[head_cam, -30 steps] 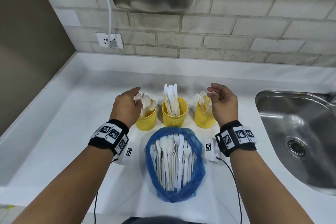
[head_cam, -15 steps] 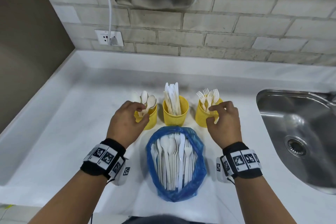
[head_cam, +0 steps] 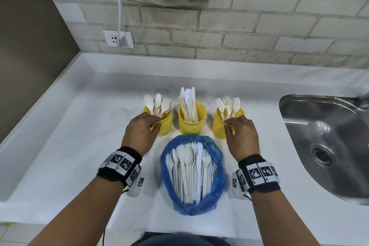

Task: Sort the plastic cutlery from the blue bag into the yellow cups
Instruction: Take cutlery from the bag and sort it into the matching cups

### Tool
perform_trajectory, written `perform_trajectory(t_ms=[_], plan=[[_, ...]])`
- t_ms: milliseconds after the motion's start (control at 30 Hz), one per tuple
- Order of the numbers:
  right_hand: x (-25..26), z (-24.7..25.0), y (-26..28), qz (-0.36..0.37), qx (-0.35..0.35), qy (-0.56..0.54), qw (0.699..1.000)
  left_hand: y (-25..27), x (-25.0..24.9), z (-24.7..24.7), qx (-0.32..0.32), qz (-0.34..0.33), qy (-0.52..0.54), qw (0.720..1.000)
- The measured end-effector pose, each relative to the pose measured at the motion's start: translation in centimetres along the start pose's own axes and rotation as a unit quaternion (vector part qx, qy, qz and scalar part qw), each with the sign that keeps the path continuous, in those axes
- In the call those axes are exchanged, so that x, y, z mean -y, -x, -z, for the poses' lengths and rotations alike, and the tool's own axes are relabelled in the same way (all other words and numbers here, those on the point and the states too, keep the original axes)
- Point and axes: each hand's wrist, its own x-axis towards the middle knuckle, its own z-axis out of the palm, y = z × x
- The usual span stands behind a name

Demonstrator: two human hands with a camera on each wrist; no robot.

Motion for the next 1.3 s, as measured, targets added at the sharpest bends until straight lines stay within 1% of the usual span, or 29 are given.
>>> perform_trajectory(t_ms=[233, 300, 400, 467, 500, 533, 600, 667, 700, 767, 833, 933, 1000, 1167, 1233, 1300], plan=[[1.0, 0.3, 0.3, -0.02, 0.012, -0.021, 1.0, 0.4, -0.4, -0.2, -0.002, 0.0, 0.036, 0.999], [1.6, 1.1, 0.8, -0.027, 0.004, -0.031, 0.999, 0.9, -0.8, 0.2, -0.016, 0.01, 0.04, 0.999], [2.9, 2.6, 2.3, -0.017, -0.021, -0.065, 0.998, 2.1, -2.1, 1.3, -0.045, 0.026, 0.051, 0.997], [4.1, 3.4, 3.7, -0.006, -0.035, -0.095, 0.995, 3.4, -3.4, 1.8, -0.033, 0.035, 0.089, 0.995], [4.7, 3.7, 4.5, 0.001, -0.029, -0.113, 0.993, 4.1, -4.0, 1.8, -0.011, 0.044, 0.106, 0.993], [5.3, 3.8, 5.2, 0.008, -0.012, -0.129, 0.992, 4.8, -4.4, 1.6, 0.019, 0.053, 0.118, 0.991], [6.3, 3.7, 6.7, 0.017, 0.055, -0.148, 0.987, 6.2, -5.0, 0.7, 0.1, 0.068, 0.112, 0.986], [6.9, 3.3, 8.0, 0.016, 0.135, -0.143, 0.98, 7.4, -5.3, -0.5, 0.186, 0.076, 0.072, 0.977], [6.9, 3.1, 8.6, 0.011, 0.175, -0.133, 0.975, 7.8, -5.3, -1.1, 0.217, 0.08, 0.052, 0.971], [6.8, 2.7, 9.8, 0.007, 0.25, -0.112, 0.962, 8.4, -5.0, -2.3, 0.256, 0.095, 0.02, 0.962], [6.2, 2.3, 10.8, 0.007, 0.302, -0.093, 0.949, 8.8, -4.5, -3.1, 0.283, 0.109, 0.001, 0.953], [5.2, 2.0, 11.5, 0.01, 0.344, -0.049, 0.938, 9.1, -4.2, -3.5, 0.302, 0.126, -0.015, 0.945], [4.8, 1.9, 11.5, 0.004, 0.355, -0.026, 0.935, 9.2, -4.4, -3.5, 0.3, 0.137, -0.015, 0.944], [5.0, 2.0, 10.8, -0.063, 0.346, 0.01, 0.936, 9.8, -6.3, -3.6, 0.252, 0.178, -0.016, 0.951], [5.3, 2.0, 10.6, -0.079, 0.345, 0.014, 0.935, 9.9, -7.3, -3.8, 0.248, 0.176, -0.034, 0.952], [5.9, 1.7, 10.3, -0.087, 0.344, 0.007, 0.935, 10.0, -8.0, -4.2, 0.251, 0.189, -0.05, 0.948]])
